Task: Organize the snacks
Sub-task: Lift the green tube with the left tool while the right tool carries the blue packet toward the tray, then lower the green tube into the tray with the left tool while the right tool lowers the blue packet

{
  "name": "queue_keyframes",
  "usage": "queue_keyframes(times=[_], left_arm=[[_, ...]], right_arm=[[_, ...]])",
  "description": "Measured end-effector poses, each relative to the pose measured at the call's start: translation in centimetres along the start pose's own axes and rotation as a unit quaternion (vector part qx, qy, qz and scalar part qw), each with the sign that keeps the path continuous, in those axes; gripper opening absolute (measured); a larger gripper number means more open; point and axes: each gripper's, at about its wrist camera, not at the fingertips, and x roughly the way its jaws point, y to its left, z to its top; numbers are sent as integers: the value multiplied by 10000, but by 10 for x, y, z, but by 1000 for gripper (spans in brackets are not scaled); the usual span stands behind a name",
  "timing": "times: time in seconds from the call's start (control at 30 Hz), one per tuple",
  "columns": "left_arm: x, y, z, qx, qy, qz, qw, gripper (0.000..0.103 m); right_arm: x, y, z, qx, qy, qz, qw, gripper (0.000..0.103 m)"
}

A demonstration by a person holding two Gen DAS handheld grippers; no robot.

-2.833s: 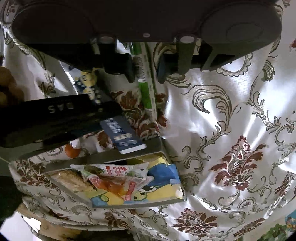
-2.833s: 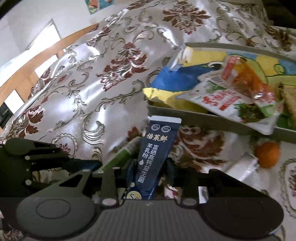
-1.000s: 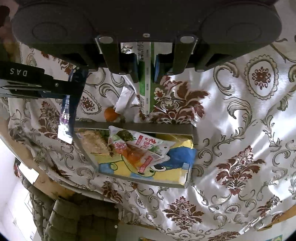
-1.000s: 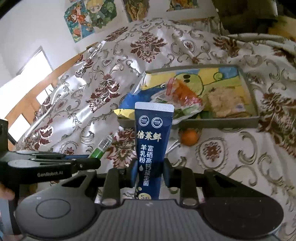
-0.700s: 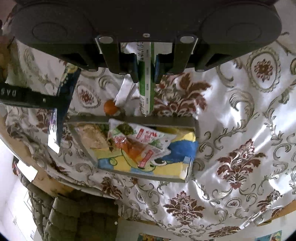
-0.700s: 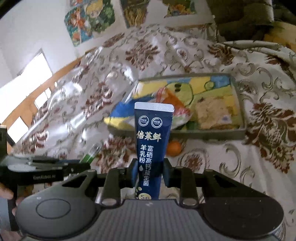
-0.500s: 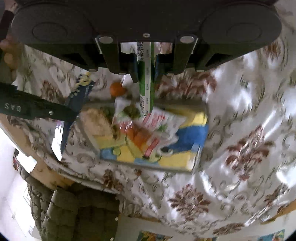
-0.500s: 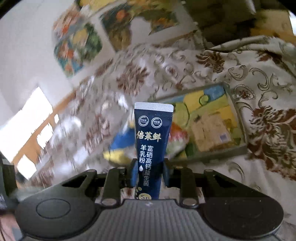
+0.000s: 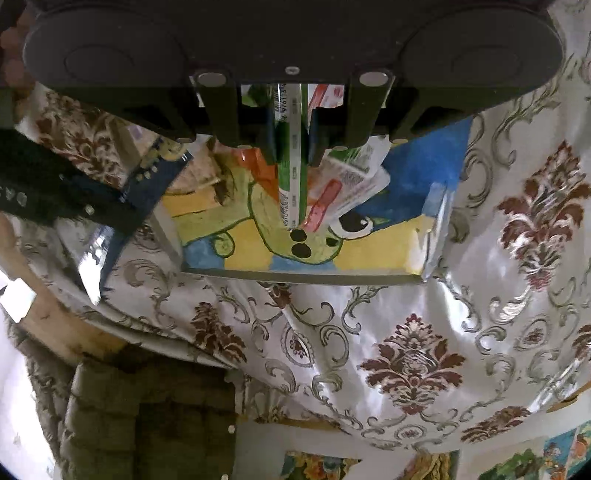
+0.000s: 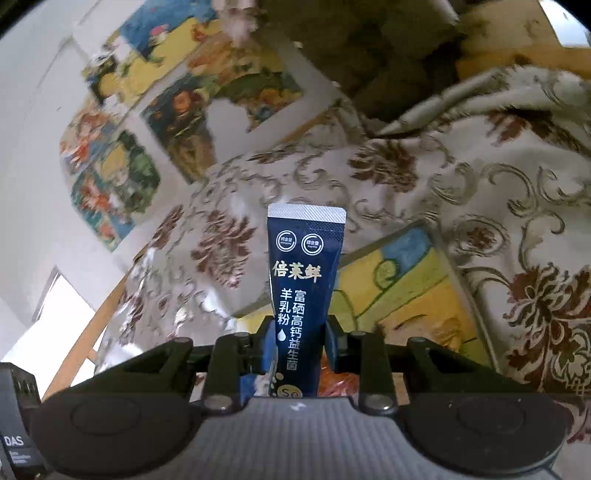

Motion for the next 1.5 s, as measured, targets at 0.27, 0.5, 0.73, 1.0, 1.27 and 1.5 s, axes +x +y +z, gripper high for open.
queue_keyframes(times=[0.27, 0.5, 0.73, 1.0, 1.27, 1.5], left_arm=[[54, -12, 13, -225, 304, 49, 9993, 18], [67, -21, 8, -194, 355, 135, 9991, 18], [72, -24, 10, -108, 330, 229, 9991, 19], [75, -22, 9, -72, 371, 305, 9988, 19], [68, -24, 11, 23, 264, 327, 9991, 33], [50, -27, 19, 28, 35, 456, 9989, 68]], right_arm=[[17, -35, 5, 353, 98, -303, 9989, 32], [25, -43, 0, 405, 219, -362, 9983, 34], [30, -41, -2, 243, 337, -479, 9980, 36], [34, -42, -3, 212, 417, -527, 9975, 37], [34, -41, -4, 180, 448, -542, 9974, 58], [25, -37, 0, 115, 348, -465, 9982, 79]])
